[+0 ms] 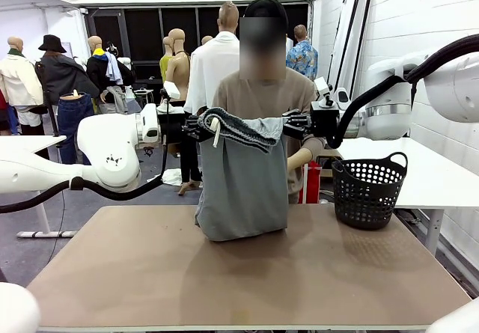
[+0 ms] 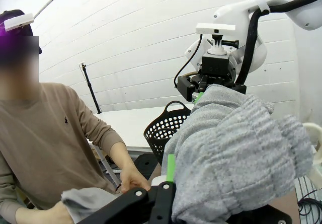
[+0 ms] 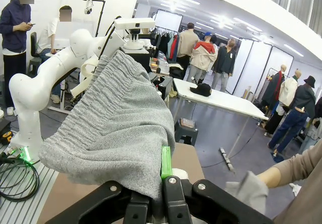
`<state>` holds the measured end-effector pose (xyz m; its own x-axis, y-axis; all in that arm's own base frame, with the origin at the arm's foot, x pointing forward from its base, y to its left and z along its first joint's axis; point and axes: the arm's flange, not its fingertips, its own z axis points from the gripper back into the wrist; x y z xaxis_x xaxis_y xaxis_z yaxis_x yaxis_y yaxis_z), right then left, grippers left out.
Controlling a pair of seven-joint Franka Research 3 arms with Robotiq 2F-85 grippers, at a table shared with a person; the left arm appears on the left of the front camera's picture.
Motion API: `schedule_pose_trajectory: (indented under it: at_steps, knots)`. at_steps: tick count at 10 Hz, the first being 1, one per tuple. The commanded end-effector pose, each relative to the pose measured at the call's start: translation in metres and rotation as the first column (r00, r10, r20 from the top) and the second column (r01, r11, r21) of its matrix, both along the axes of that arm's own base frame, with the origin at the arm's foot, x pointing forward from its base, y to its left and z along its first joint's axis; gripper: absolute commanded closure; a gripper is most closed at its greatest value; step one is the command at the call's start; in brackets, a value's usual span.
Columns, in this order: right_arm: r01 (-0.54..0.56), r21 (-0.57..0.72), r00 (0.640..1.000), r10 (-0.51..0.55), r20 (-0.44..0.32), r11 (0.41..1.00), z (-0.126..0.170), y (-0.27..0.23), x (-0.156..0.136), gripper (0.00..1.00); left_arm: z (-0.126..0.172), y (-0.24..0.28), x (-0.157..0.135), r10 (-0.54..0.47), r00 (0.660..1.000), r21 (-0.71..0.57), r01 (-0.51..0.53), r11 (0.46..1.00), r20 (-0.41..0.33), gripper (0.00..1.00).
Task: Fold the training pants.
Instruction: Release the ends of the Training pants and then grab the overlapped ends.
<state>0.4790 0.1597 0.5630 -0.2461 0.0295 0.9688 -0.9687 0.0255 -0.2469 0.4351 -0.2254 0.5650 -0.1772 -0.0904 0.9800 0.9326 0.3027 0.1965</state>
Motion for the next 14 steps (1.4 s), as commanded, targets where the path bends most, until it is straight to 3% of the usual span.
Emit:
schedule_pose_trajectory:
  at_steps: [1,14]
  knots:
    - [0.001,0.004,1.000,-0.001,0.000,1.000,0.0020,0.0004,-0.0007,1.00,0.0007,-0.0020,-0.0009,0.019,1.000,-0.010,-0.019,1.000,0.003,1.00]
    - [0.001,0.004,1.000,-0.001,0.000,1.000,0.0020,0.0004,-0.0007,1.00,0.0007,-0.0020,-0.0009,0.019,1.000,-0.010,-0.019,1.000,0.003,1.00]
